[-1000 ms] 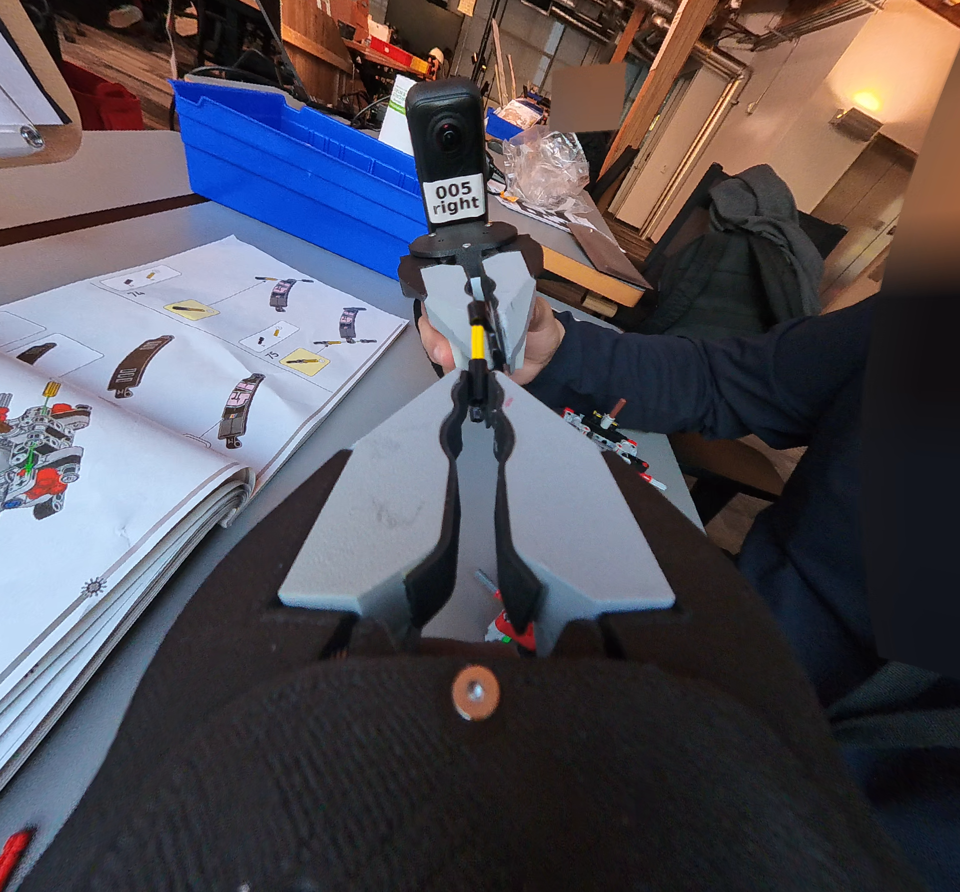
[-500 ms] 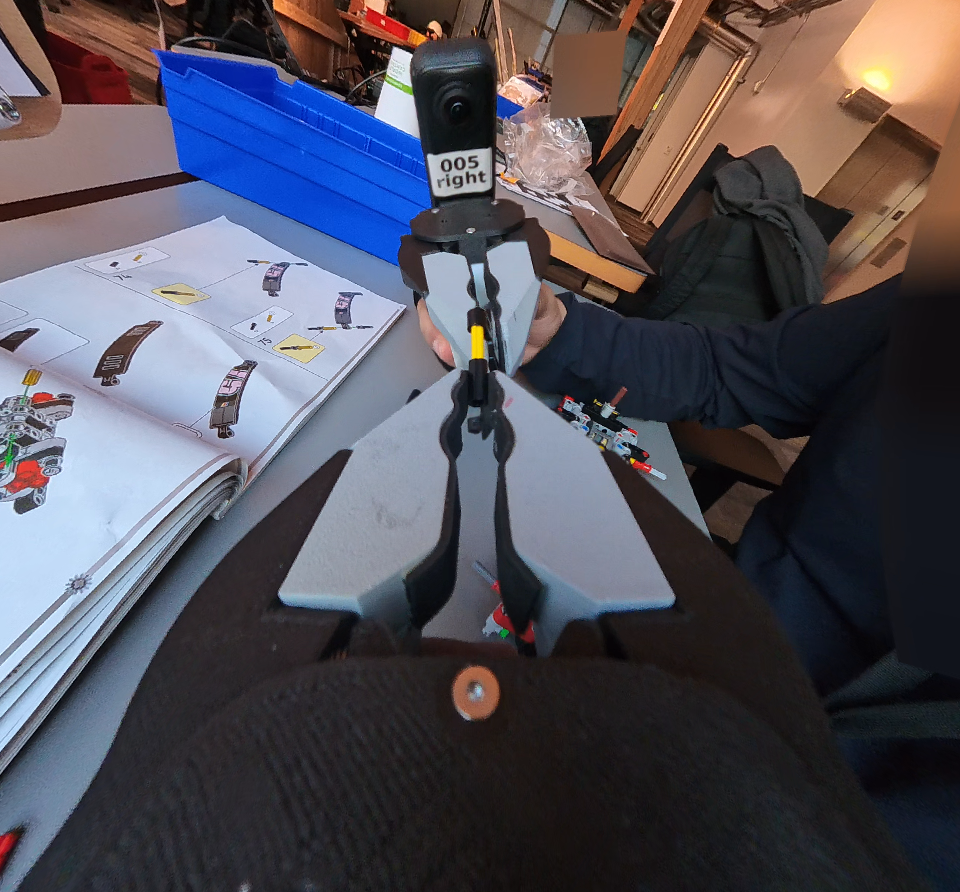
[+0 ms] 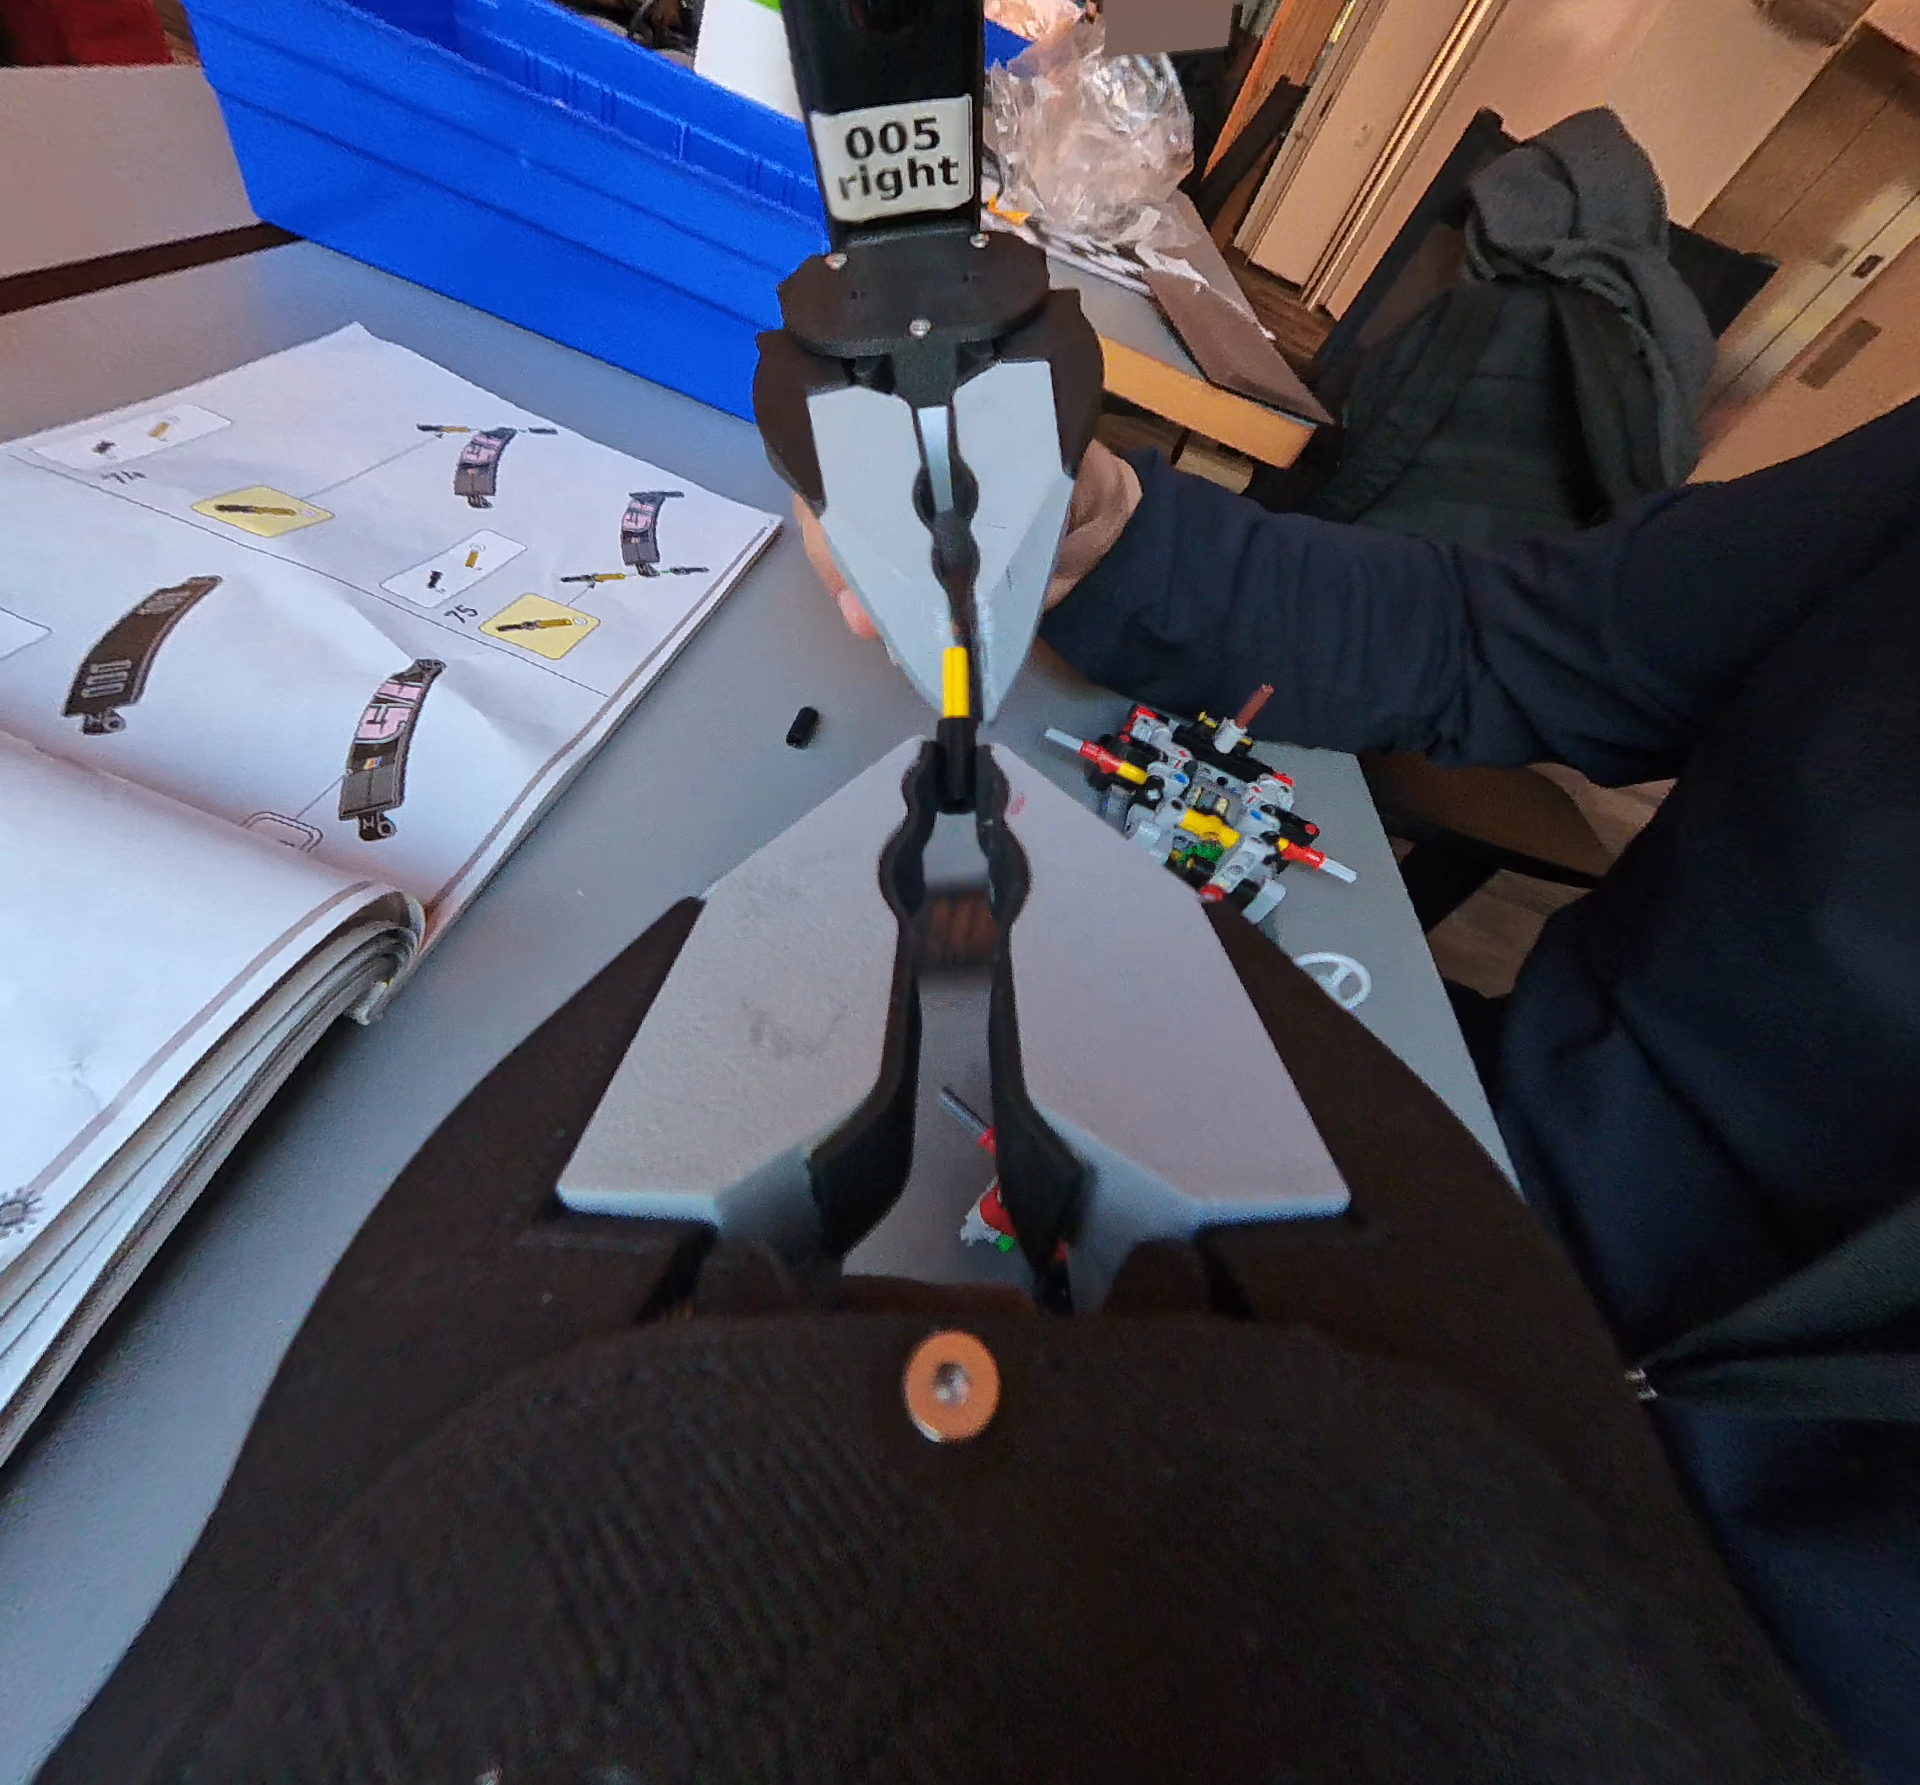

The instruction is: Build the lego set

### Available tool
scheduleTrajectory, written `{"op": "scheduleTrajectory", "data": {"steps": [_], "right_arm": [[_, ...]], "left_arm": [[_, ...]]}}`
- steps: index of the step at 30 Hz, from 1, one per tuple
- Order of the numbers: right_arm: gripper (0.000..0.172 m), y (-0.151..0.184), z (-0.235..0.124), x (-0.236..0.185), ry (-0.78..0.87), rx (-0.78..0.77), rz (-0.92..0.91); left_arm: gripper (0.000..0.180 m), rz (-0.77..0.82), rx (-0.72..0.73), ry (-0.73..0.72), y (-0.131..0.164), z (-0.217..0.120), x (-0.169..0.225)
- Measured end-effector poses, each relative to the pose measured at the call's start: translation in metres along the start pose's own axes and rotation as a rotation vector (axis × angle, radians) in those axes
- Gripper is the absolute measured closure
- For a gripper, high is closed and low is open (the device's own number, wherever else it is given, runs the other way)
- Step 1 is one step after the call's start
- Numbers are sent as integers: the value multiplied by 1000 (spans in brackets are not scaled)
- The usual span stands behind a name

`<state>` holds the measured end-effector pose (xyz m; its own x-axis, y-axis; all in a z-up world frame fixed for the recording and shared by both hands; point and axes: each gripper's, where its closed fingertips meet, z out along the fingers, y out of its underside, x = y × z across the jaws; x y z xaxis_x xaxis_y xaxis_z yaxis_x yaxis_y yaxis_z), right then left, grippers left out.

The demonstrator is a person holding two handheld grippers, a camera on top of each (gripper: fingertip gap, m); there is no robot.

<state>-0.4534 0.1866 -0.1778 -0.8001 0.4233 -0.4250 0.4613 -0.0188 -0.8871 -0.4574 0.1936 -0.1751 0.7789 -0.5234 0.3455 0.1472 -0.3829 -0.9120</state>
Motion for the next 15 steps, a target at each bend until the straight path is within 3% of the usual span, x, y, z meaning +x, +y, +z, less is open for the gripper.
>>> {"op": "scheduleTrajectory", "data": {"steps": [5,9,15], "right_arm": [[172,15,2,19,111,-90,1],[155,17,3,9,137,-159,-105],[142,62,25,11,240,-470,-316]], "left_arm": [[177,77,-125,-115,18,0,-16],[177,125,-137,-195,14,-14,-29],[177,88,-145,-208,18,-15,-37]]}}
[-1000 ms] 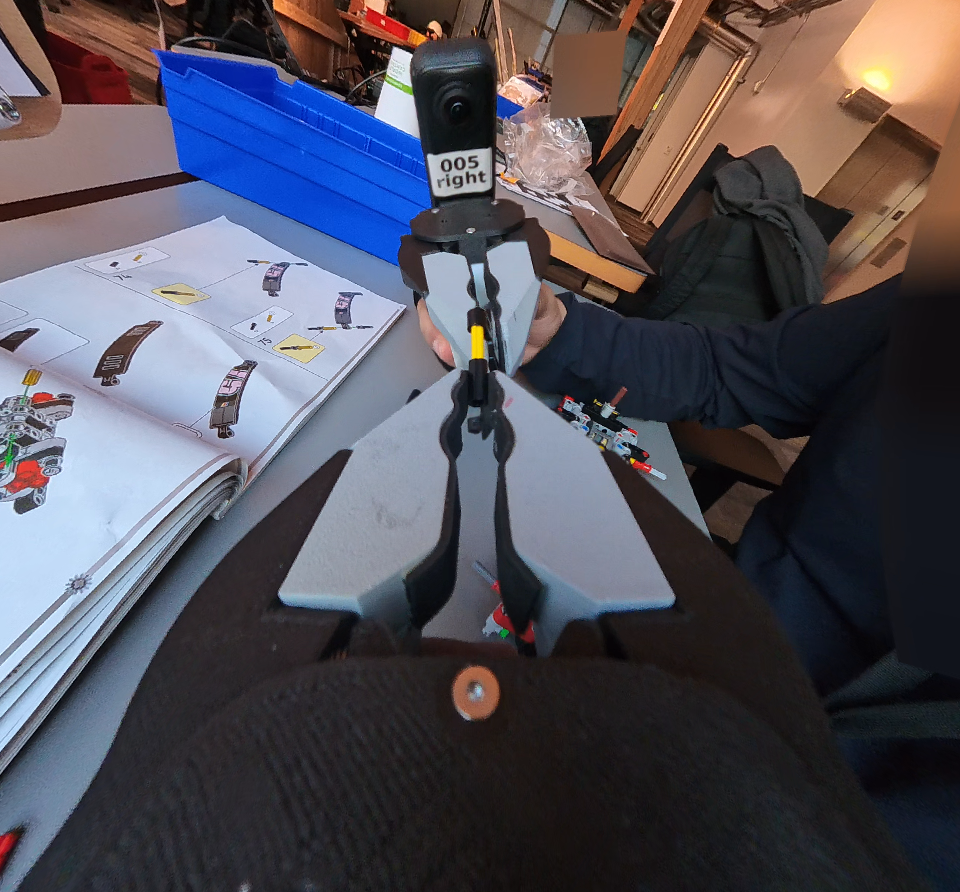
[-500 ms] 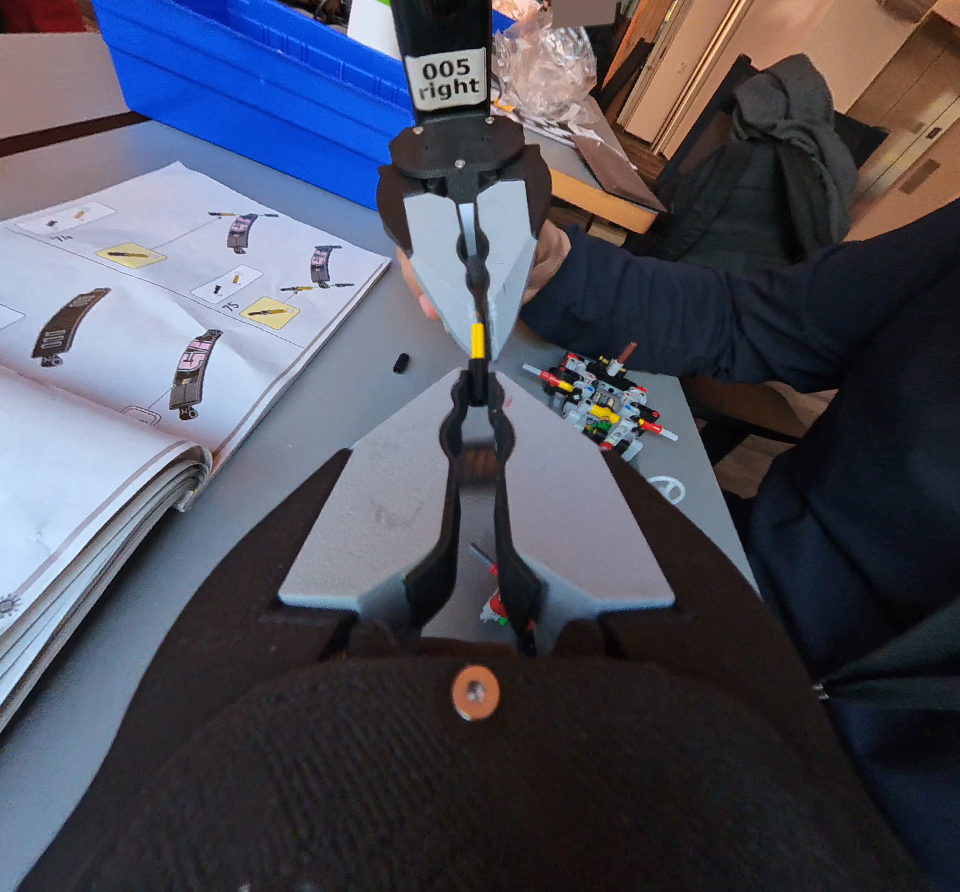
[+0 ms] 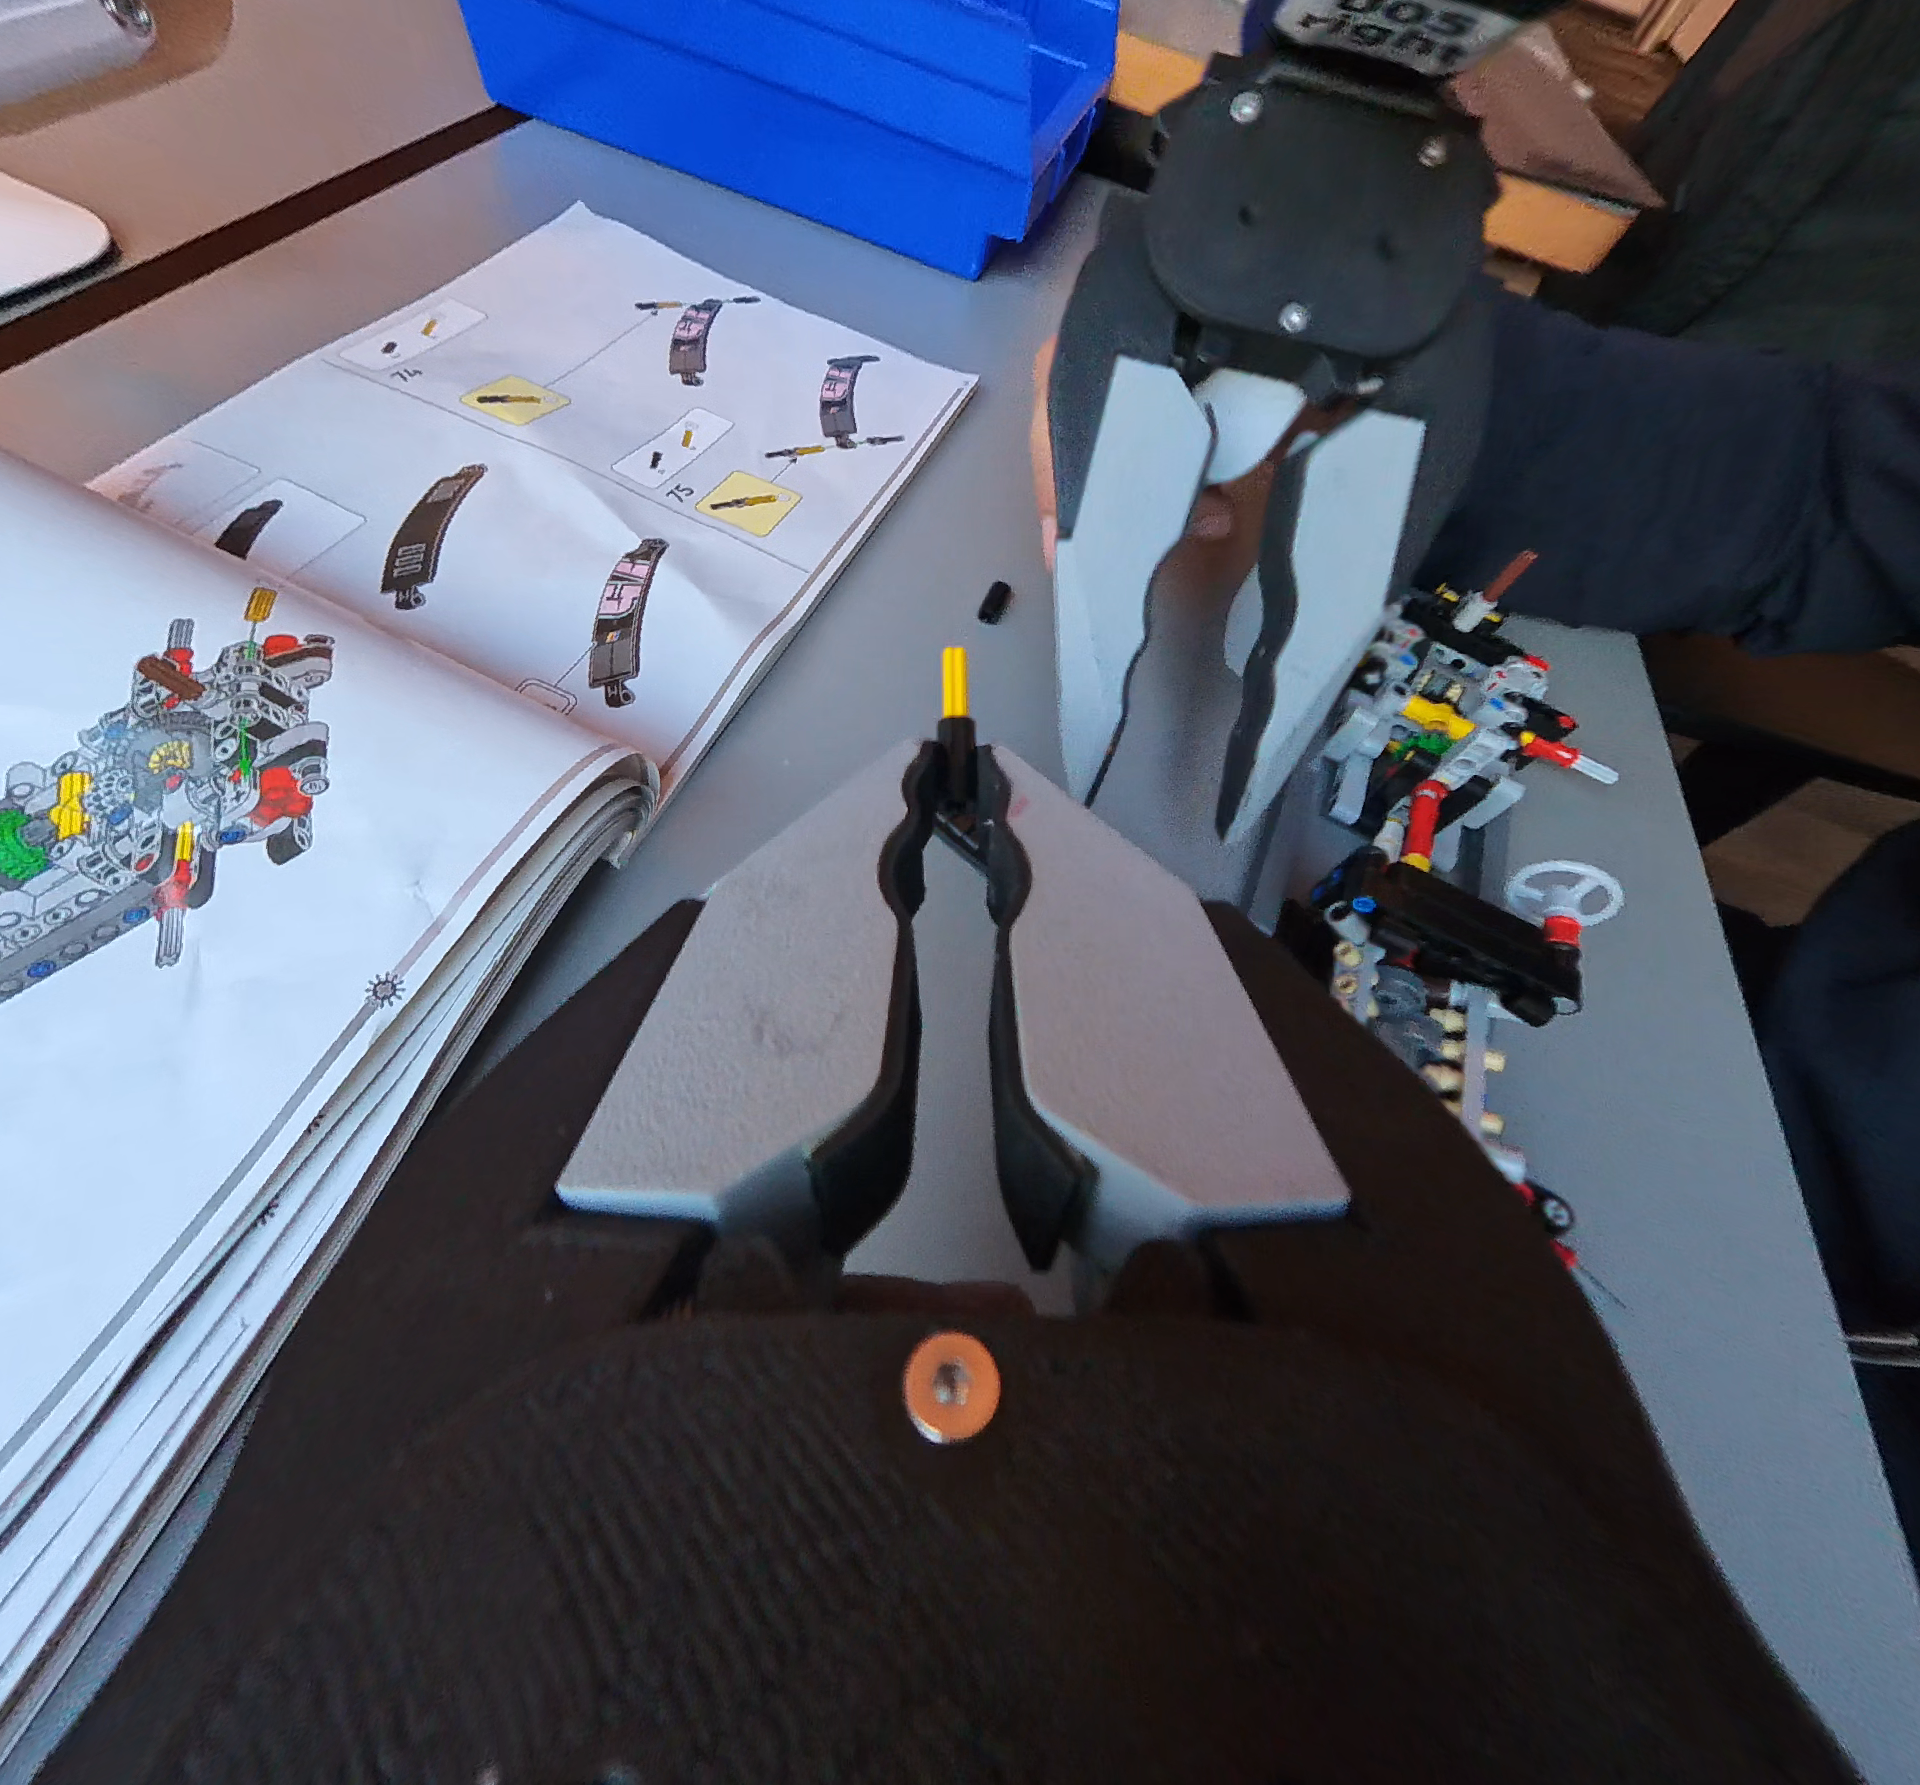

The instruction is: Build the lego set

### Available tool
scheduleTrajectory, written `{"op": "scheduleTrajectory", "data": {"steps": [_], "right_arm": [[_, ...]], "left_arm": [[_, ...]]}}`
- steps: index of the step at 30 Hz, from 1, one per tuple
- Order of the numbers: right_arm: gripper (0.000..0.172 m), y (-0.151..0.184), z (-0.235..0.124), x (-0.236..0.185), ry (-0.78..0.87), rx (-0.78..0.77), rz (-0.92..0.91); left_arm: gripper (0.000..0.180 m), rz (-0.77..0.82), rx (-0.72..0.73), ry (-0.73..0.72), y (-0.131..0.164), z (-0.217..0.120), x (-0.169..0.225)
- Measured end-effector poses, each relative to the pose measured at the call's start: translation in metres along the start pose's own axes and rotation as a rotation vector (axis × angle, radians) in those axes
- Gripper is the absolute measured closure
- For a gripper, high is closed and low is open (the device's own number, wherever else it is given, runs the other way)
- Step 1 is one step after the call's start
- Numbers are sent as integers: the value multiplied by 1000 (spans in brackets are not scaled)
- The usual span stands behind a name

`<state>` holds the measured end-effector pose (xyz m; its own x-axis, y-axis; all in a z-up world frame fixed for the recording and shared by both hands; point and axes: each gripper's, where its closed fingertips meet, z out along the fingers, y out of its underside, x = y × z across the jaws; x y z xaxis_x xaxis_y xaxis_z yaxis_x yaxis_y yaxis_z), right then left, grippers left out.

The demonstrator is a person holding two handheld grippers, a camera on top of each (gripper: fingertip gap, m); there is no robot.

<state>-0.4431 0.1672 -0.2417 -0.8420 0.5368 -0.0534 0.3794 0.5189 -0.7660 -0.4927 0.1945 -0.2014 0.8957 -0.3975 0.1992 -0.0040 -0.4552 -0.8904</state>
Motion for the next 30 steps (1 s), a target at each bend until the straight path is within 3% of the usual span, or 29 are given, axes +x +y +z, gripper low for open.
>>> {"op": "scheduleTrajectory", "data": {"steps": [6,8,20,21,25,28,30], "right_arm": [[132,23,23,-2,55,-185,-107],[122,19,27,-5,35,-171,-82],[119,8,39,2,117,-145,-122],[121,7,40,1,114,-142,-123],[155,11,37,6,142,-187,-170],[158,19,23,18,210,-221,-172],[166,14,9,19,187,-146,-100]], "left_arm": [[177,5,-30,-24,7,3,-6],[177,-6,-27,-25,8,2,-8],[176,-31,-3,-53,5,-6,-19],[176,-32,0,-53,4,-7,-19],[176,-29,-4,-56,4,-7,-19],[176,-20,-3,-63,3,-9,-20],[176,-14,-6,-67,4,-10,-20]]}}
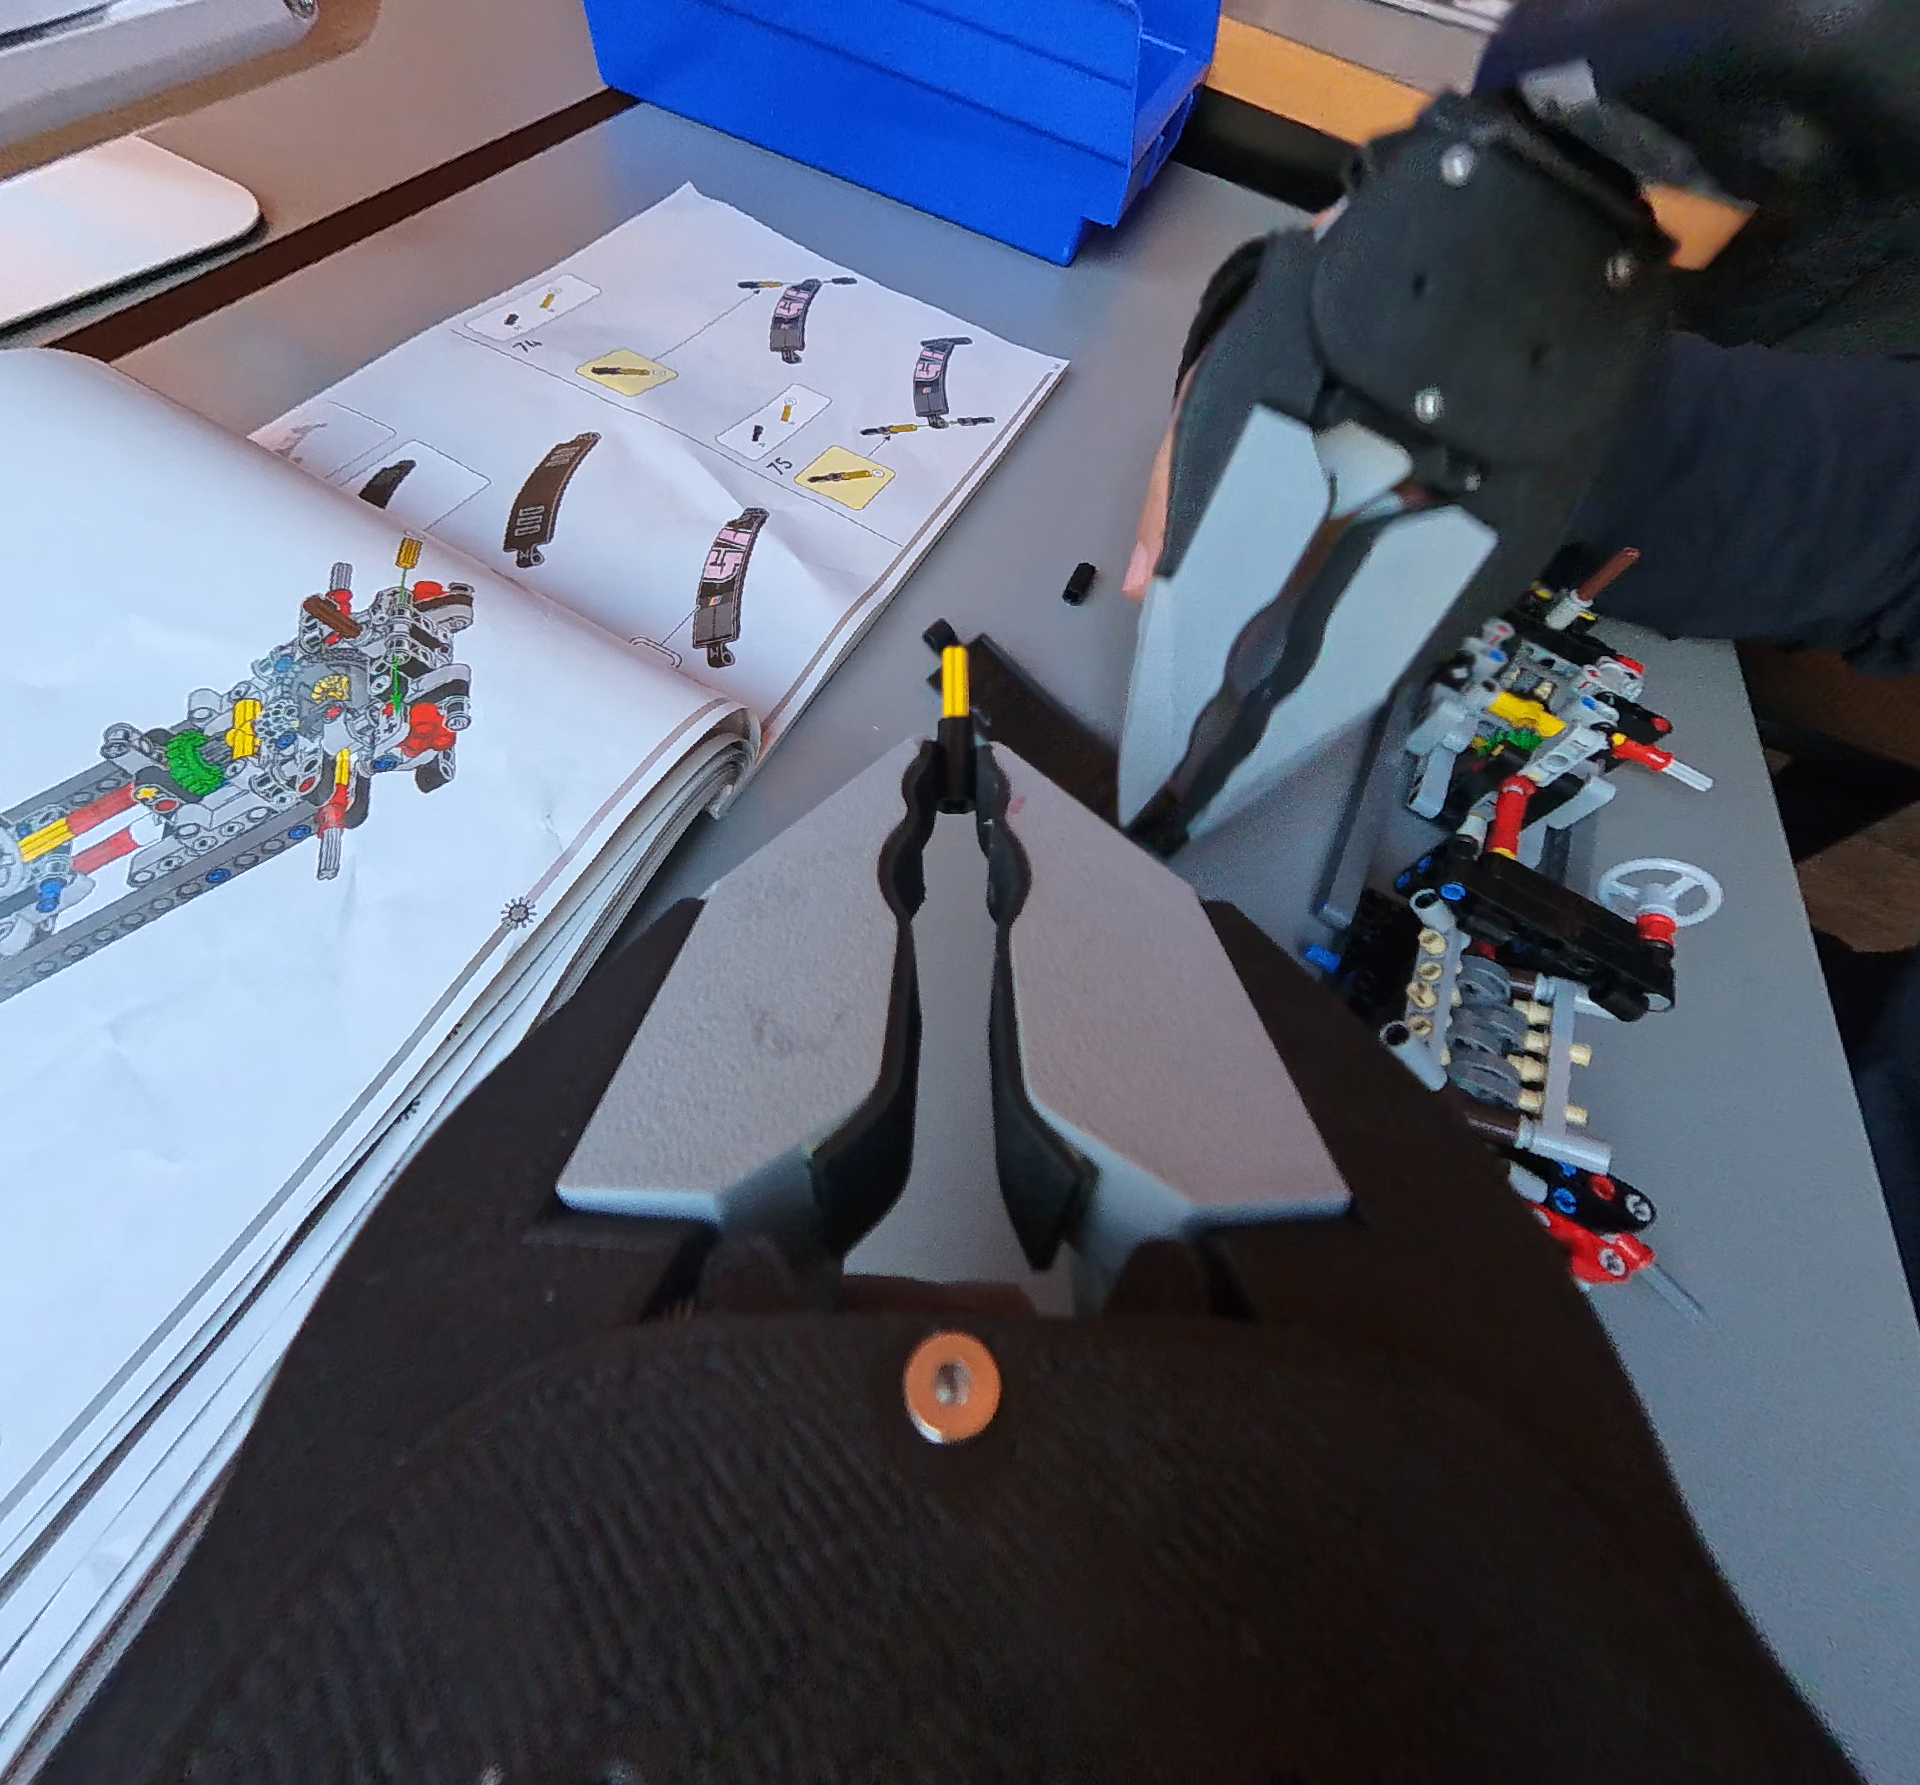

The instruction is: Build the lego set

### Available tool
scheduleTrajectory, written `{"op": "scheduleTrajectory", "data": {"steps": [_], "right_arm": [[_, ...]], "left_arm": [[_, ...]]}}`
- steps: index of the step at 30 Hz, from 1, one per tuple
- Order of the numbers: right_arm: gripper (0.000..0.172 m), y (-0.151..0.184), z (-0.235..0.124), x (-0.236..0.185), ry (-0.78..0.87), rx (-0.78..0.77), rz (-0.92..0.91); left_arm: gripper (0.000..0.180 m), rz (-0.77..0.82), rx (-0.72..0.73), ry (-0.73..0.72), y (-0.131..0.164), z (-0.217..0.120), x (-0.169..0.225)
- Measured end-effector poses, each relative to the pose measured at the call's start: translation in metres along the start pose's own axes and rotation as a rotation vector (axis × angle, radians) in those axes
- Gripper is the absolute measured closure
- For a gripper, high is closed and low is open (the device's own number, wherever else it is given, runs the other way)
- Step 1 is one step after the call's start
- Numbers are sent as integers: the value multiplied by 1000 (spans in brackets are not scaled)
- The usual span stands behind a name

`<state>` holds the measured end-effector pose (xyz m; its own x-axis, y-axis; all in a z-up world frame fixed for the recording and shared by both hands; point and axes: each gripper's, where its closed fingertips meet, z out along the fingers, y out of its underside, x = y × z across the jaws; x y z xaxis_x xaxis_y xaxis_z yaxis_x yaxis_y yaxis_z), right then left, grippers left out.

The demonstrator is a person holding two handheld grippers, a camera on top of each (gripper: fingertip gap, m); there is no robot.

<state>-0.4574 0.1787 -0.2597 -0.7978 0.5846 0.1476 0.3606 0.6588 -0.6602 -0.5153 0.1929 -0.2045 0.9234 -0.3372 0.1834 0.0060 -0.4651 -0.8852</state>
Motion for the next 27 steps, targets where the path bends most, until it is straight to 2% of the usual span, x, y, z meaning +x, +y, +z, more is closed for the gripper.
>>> {"op": "scheduleTrajectory", "data": {"steps": [5,7,12,16,27], "right_arm": [[171,-28,-48,23,-134,335,313],[172,-32,-59,28,-201,421,426],[172,-38,-65,23,-369,500,547],[172,-48,-73,16,-465,567,555],[172,-49,-70,13,-472,554,551]], "left_arm": [[176,77,-3,33,-2,-1,13],[176,143,11,53,-7,-2,23],[177,243,68,88,-21,-6,47],[177,275,26,87,-15,1,54],[177,242,0,91,-13,4,56]]}}
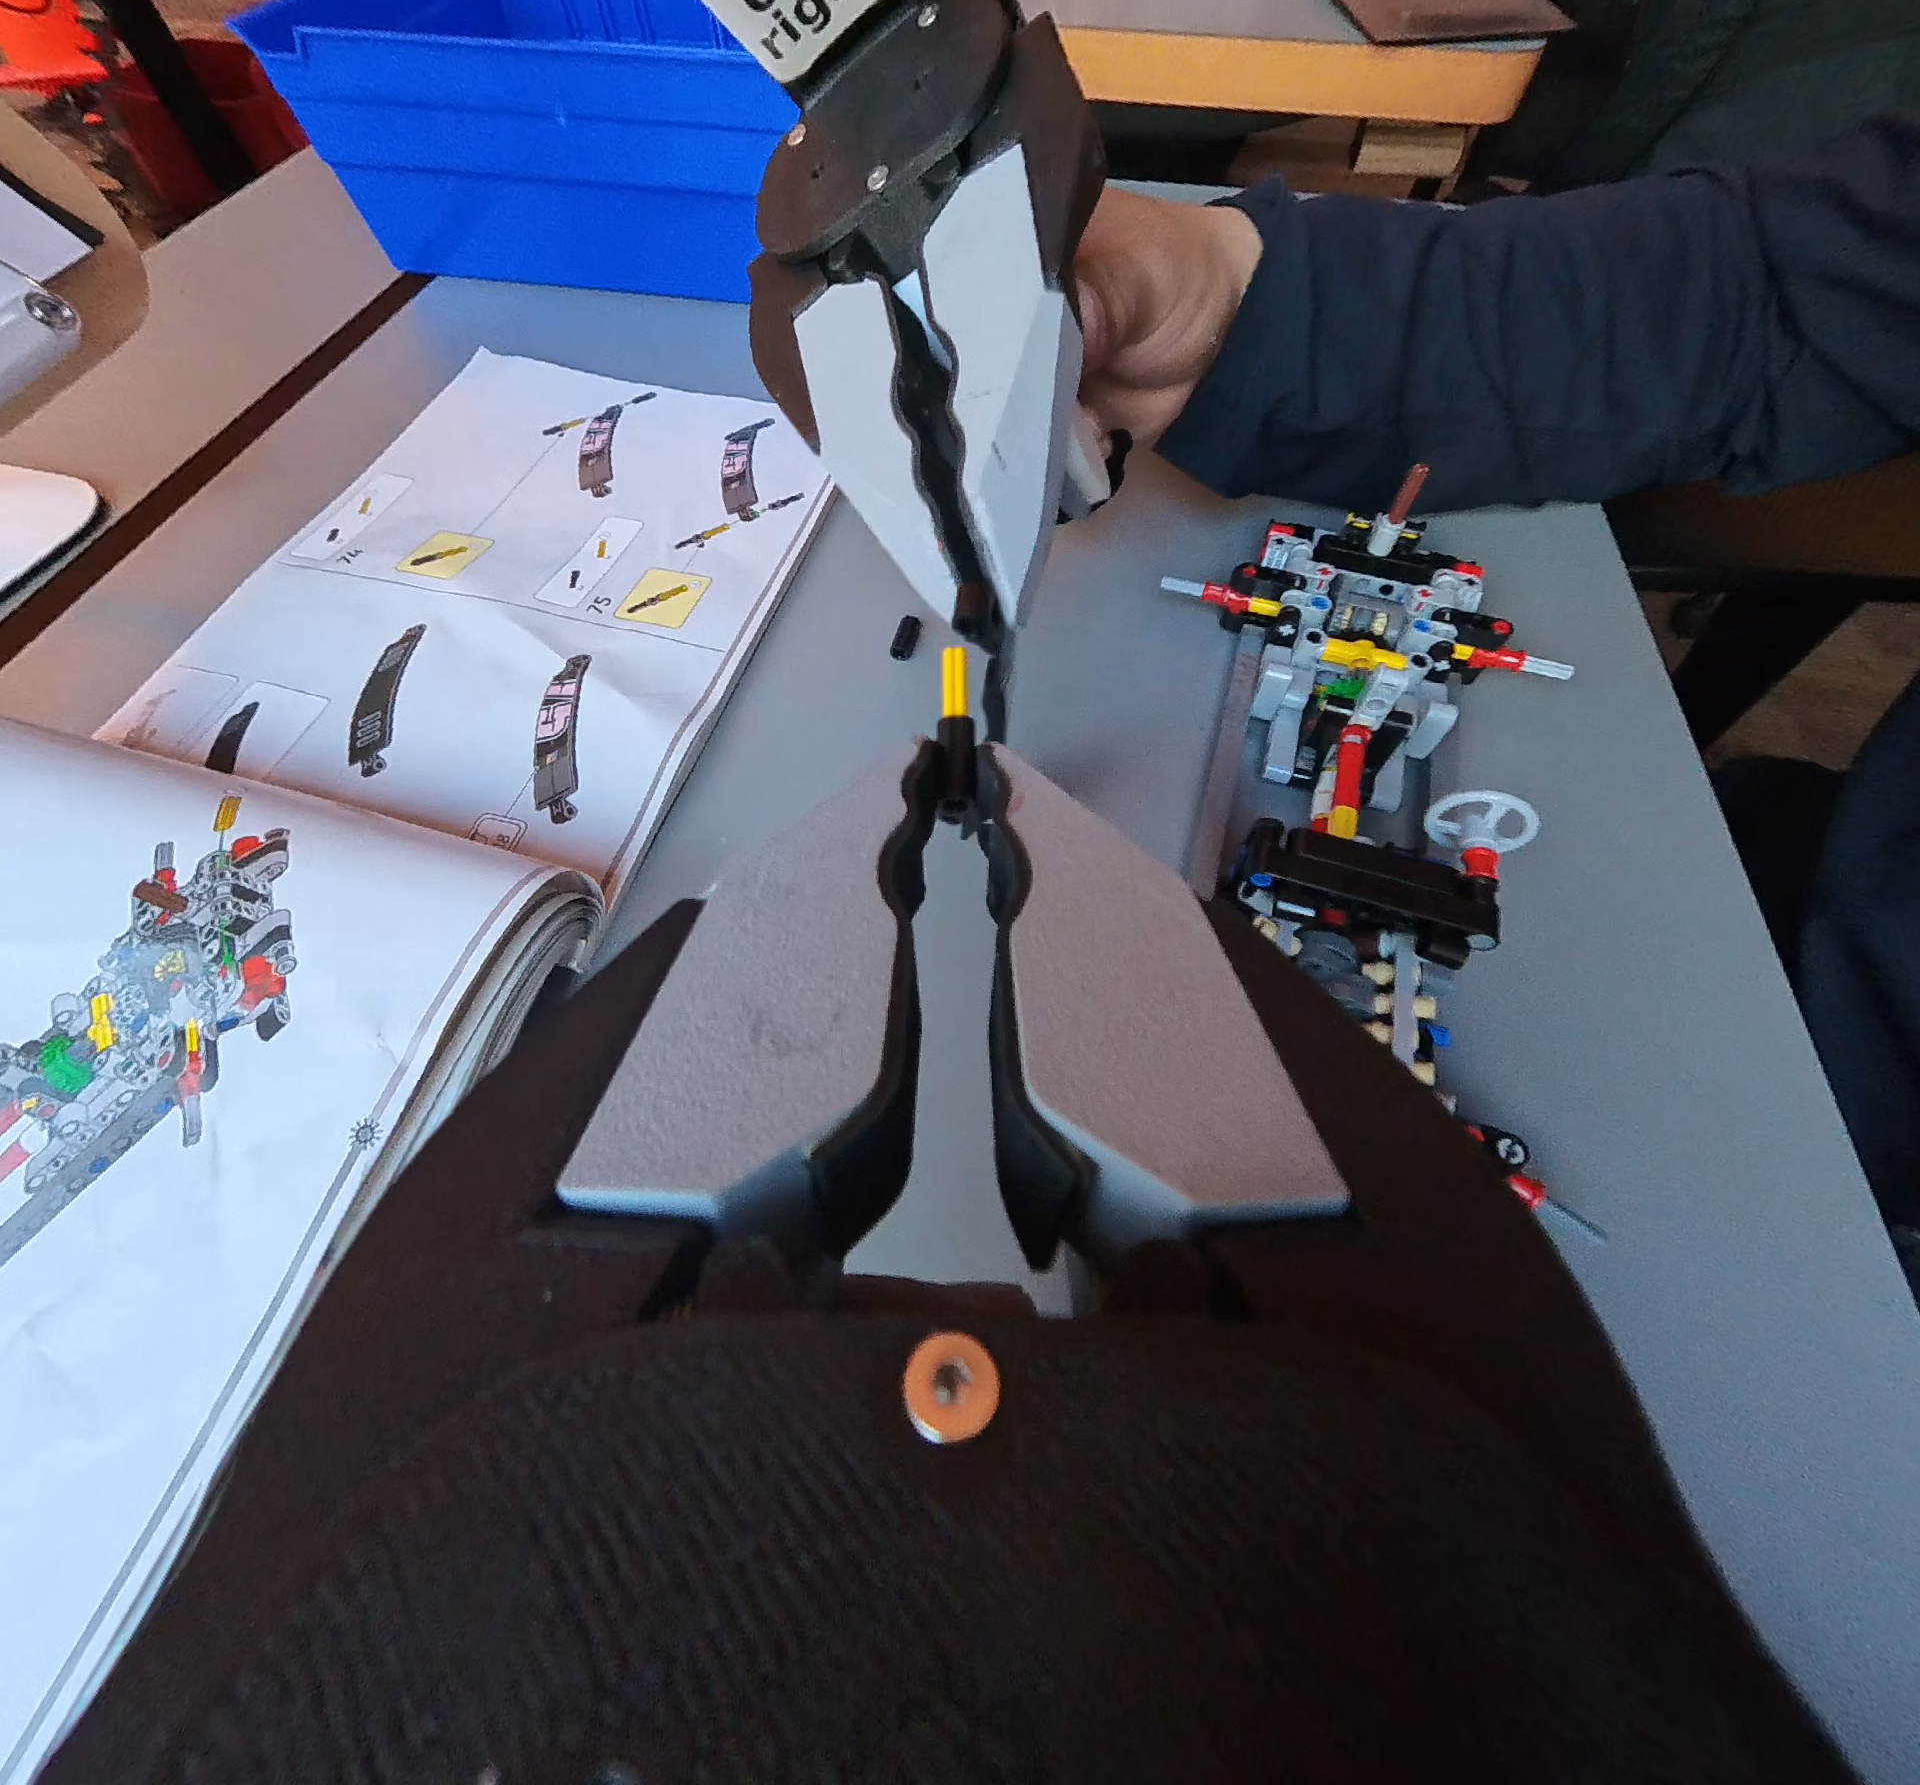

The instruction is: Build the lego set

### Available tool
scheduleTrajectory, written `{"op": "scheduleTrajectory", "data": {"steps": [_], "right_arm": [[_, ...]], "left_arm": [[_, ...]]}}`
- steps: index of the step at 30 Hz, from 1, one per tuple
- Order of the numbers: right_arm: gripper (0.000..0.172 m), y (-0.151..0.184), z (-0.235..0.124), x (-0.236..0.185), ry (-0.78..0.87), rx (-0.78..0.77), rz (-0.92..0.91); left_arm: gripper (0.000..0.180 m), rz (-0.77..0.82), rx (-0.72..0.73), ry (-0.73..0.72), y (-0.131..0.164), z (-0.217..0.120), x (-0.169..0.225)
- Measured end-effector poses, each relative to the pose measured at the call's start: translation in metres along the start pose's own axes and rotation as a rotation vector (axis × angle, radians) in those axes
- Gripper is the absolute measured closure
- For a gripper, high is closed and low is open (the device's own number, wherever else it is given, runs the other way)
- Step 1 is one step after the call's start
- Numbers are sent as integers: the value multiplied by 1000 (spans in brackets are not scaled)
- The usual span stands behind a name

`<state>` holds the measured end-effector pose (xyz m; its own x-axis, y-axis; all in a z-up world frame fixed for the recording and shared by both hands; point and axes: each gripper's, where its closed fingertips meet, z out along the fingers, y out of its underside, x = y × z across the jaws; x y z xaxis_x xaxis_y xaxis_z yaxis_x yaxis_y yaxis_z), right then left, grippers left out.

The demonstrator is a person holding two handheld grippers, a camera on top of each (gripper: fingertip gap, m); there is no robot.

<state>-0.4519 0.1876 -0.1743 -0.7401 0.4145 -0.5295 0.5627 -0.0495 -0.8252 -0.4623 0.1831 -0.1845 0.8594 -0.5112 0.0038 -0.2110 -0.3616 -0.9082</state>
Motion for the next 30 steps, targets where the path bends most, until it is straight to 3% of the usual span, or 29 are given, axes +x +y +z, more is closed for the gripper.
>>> {"op": "scheduleTrajectory", "data": {"steps": [30], "right_arm": [[171,16,3,-6,-16,-110,22]], "left_arm": [[177,31,-27,53,4,9,15]]}}
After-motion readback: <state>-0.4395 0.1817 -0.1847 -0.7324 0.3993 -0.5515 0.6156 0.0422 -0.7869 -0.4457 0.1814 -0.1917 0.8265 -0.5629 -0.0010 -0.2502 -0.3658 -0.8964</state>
